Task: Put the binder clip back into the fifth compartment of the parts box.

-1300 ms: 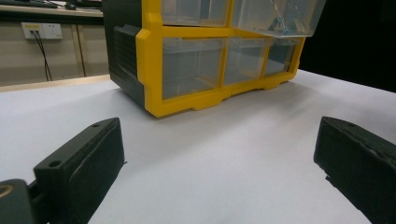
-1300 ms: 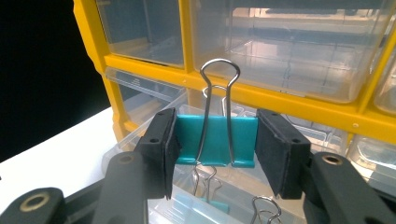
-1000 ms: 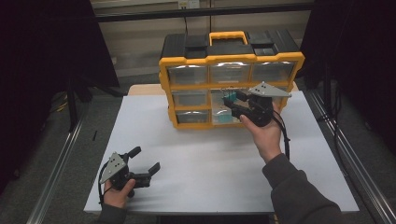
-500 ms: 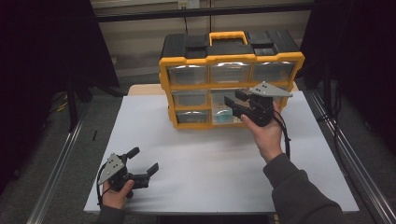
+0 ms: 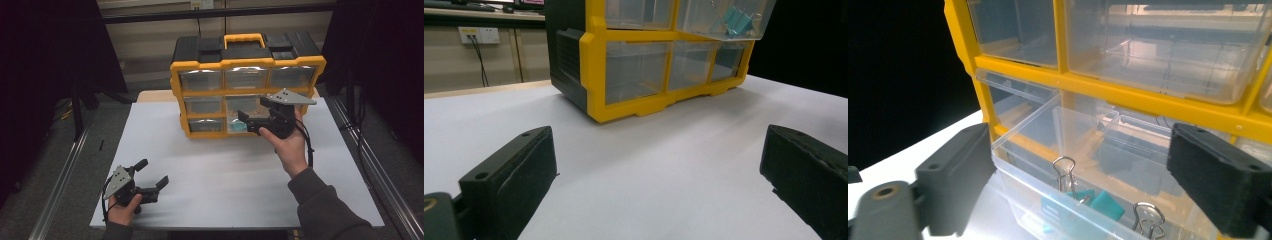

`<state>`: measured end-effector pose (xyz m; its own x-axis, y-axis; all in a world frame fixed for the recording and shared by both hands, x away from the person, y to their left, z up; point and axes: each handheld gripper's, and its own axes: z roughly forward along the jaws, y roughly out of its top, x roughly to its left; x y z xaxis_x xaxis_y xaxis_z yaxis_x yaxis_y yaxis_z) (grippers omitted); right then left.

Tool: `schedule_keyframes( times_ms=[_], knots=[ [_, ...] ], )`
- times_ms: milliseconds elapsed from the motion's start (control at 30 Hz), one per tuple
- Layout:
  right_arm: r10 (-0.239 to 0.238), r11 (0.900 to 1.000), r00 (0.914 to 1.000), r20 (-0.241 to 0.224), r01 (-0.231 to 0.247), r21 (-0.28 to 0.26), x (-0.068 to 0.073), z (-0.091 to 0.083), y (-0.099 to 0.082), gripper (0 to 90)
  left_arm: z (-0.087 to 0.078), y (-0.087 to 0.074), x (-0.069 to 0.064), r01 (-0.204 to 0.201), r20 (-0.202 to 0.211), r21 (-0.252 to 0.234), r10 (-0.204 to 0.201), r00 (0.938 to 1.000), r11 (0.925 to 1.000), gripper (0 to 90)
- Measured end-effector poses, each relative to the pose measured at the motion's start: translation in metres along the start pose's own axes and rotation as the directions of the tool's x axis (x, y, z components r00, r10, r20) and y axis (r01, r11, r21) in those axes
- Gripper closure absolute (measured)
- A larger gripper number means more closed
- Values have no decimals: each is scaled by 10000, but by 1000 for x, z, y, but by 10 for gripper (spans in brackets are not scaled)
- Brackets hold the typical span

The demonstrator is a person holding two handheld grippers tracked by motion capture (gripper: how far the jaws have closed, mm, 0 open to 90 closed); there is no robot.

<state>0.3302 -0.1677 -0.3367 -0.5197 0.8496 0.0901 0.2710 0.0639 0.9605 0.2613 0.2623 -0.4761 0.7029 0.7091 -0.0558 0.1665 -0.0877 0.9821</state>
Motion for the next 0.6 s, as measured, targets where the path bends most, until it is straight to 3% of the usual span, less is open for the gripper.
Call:
schedule_keyframes(
  times_ms=[33, 133, 233, 267, 300, 333, 600],
  knots=[
    [-58, 10000, 10000, -15, 58, -73, 0, -1, -1, 97, 1, 0, -2, 324, 12, -275, -324, 9995, 9991, 16],
    [-47, 9998, 10000, -15, 47, -183, -1, -5, -4, 73, -1, -1, -1, 243, 146, -206, -240, 9996, 9995, 16],
    [-3, 9999, 10000, -89, 1, -133, -4, -9, -6, 40, -1, -1, -1, 265, 8, -236, -265, 9996, 9994, 16],
    [-7, 9999, 10000, -97, 6, -162, -4, -10, -7, 39, -3, -1, 0, -20, 57, -42, 20, 10000, 10000, 16],
    [-61, 9997, 10000, -73, 59, -220, -4, -12, -9, 39, -2, -1, 0, -48, 25, -72, 48, 10000, 10000, 16],
    [-105, 9997, 9999, -66, 104, -228, -5, -13, -9, 36, 0, -1, -2, 338, 23, -231, -337, 9994, 9992, 16],
    [-288, 9987, 9995, -125, 282, -430, -8, -21, -17, 32, 2, 0, -3, 252, 67, -283, -250, 9997, 9993, 16]
  ],
)
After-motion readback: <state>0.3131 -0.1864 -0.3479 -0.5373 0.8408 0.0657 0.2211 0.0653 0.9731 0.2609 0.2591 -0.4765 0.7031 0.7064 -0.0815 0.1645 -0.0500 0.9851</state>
